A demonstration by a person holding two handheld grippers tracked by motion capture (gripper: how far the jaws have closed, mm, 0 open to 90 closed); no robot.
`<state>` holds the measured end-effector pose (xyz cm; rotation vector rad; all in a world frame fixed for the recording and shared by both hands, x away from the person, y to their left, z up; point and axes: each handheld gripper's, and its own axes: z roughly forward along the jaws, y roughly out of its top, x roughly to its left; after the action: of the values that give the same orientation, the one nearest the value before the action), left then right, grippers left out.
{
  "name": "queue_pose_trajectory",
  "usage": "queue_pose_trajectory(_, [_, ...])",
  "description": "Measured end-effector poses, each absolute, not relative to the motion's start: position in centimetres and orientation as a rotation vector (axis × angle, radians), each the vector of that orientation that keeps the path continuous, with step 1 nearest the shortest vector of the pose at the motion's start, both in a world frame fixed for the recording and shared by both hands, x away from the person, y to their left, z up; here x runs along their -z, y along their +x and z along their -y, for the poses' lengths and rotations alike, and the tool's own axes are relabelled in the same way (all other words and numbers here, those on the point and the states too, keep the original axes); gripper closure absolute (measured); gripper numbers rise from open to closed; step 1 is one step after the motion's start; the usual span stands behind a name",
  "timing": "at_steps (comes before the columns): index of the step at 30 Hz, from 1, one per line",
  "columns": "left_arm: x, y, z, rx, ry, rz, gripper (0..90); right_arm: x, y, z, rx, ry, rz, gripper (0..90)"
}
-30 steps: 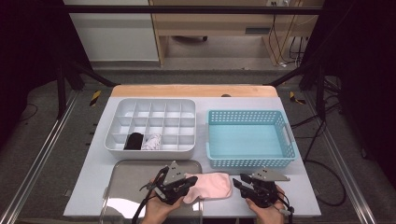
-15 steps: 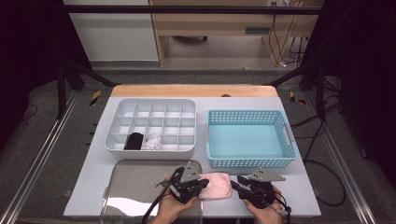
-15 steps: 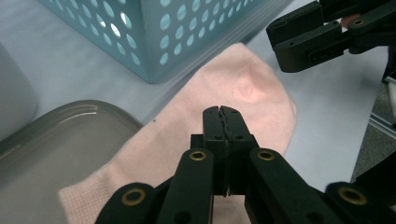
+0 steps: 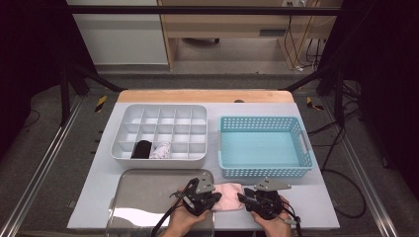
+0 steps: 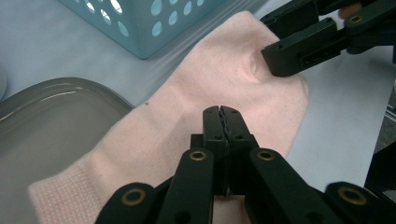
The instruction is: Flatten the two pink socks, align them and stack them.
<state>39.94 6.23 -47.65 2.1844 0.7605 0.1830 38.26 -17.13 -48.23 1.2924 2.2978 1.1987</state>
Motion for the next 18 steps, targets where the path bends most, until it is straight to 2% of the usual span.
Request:
queue_pose_trajectory(8, [47.8,39.9,-6.0,-0.178,2.182,-0.763,88.8,48.4,38.6,17.1,-1.22,1.375,-2.35,81.1])
queue_pose_trajectory(18, [47.7,40.1,-6.0,-0.158,2.182,-0.773,88.6,46.5,37.6,17.1,-1.31,1.282,-2.325,81.8])
